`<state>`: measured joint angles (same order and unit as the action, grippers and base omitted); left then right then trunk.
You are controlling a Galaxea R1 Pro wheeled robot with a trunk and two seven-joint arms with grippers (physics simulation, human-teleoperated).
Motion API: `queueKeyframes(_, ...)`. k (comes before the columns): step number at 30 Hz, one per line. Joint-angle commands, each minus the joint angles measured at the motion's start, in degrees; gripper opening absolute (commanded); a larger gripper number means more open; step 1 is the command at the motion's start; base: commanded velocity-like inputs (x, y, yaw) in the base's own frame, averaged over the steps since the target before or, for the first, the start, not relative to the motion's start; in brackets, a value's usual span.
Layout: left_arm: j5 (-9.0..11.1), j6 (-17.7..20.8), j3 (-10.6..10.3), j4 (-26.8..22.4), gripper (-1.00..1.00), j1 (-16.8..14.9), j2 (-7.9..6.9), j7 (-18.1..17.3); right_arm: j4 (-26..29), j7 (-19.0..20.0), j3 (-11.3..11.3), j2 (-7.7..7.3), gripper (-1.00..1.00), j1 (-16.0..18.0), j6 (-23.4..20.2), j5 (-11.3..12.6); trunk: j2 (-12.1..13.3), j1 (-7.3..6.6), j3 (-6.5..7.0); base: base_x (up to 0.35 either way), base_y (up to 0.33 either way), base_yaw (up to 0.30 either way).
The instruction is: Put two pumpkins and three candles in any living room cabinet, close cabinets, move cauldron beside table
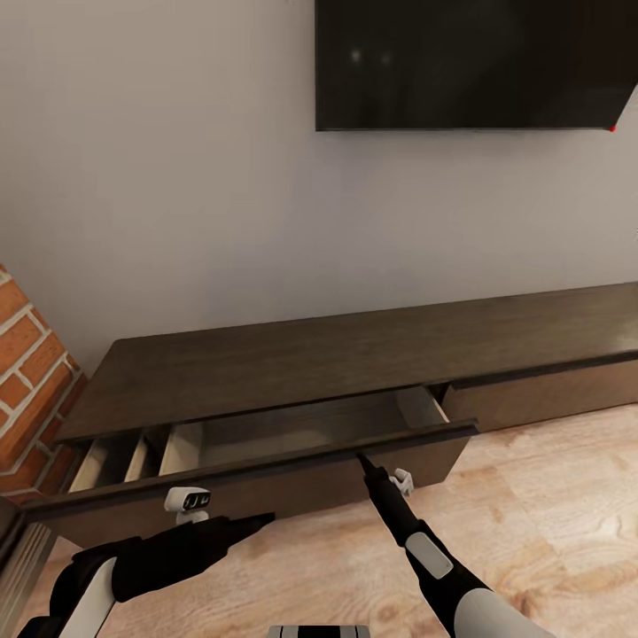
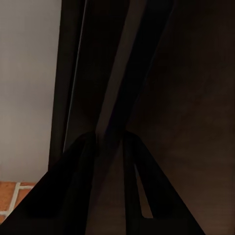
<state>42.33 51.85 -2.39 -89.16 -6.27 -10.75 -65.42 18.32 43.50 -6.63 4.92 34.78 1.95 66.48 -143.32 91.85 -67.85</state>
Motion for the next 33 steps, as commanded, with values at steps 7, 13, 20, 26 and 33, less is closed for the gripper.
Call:
queueKeyframes(7, 0.29, 0.36, 0.01, 0.04, 1.0, -0.14, 0.52, 0.12, -0.04, -0.41, -0.91, -0.09, -1.0, 0.02, 0.24, 0.07, -0.01, -0.01, -0.05, 0.0, 0.0, 0.0)
queueKeyframes(13, 0.29, 0.36, 0.01, 0.04, 1.0, -0.14, 0.55, 0.12, 0.02, -0.43, -0.21, -0.03, -1.0, 0.02, 0.28, 0.16, -0.01, -0.01, -0.05, 0.0, 0.039, 0.0)
queueKeyframes(20, 0.29, 0.36, 0.01, 0.04, 1.0, -0.14, 0.58, 0.13, 0.04, -0.43, 0.29, -0.08, -1.0, 0.02, 0.33, 0.05, -0.01, -0.01, -0.05, -0.041, 0.009, 0.0)
queueKeyframes(26, 0.29, 0.35, 0.01, 0.04, 1.0, -0.14, 0.62, 0.15, 0.04, -0.43, 0.67, -0.09, -1.0, 0.02, 0.34, 0.05, -0.01, -0.01, -0.05, -0.065, 0.0, 0.0)
queueKeyframes(33, 0.29, 0.36, 0.01, 0.04, 1.0, -0.14, 0.64, 0.13, 0.02, -0.43, -1.28, -0.09, -1.0, 0.02, 0.32, 0.05, -0.01, -0.01, -0.05, -0.054, 0.0, 0.0)
